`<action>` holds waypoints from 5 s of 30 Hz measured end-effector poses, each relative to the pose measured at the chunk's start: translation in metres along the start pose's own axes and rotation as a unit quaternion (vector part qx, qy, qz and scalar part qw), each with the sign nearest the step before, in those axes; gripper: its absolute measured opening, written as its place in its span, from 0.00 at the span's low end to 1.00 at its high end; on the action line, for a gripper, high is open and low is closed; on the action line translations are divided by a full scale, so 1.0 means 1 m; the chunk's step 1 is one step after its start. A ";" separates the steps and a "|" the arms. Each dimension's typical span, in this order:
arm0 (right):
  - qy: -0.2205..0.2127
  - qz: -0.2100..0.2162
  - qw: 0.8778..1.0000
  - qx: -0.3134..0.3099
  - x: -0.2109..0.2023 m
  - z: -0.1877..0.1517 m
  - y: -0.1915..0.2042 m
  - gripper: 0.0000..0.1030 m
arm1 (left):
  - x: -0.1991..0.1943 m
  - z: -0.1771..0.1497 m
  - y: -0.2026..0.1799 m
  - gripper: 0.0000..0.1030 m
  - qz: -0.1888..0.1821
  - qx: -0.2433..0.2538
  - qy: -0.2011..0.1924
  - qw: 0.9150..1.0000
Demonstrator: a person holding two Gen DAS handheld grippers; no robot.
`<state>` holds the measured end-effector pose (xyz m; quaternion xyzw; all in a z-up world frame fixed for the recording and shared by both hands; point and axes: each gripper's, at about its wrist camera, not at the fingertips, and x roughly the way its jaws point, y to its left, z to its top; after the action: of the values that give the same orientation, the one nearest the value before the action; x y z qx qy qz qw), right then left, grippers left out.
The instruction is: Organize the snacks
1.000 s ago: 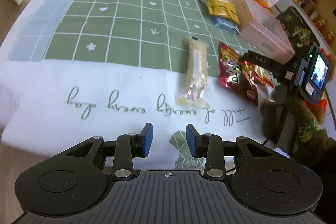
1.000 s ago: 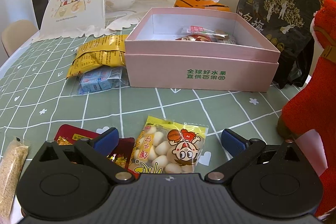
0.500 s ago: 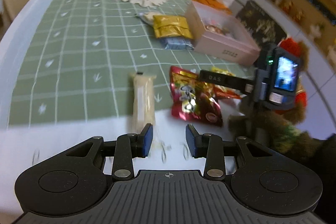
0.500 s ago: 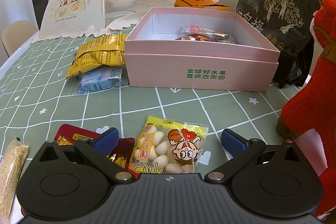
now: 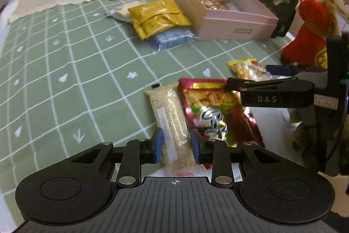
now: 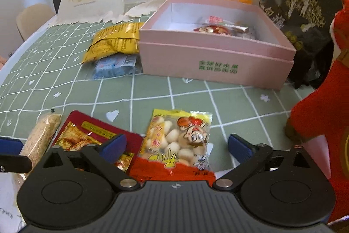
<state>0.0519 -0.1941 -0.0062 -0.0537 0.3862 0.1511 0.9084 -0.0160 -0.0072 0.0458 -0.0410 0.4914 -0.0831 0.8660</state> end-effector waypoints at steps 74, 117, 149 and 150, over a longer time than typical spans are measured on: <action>-0.040 -0.079 0.993 0.072 -0.093 0.026 -0.026 0.68 | 0.001 0.186 0.006 0.33 -0.130 -0.038 -0.158 0.978; -0.066 -0.041 0.993 0.087 -0.079 0.141 -0.034 0.54 | 0.028 0.058 0.016 0.33 -0.077 -0.049 0.030 0.995; 0.096 0.006 0.994 0.051 -0.026 -0.009 0.005 0.81 | 0.065 0.121 0.041 0.34 -0.081 0.099 -0.019 0.992; 0.093 0.009 0.994 0.056 -0.026 -0.010 0.004 0.82 | 0.061 0.112 0.042 0.34 -0.082 0.097 -0.010 0.992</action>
<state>0.0269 -0.1984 0.0059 -0.0132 0.4777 0.1316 0.8685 0.1154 0.0217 0.0454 0.0022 0.4673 -0.2011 0.8609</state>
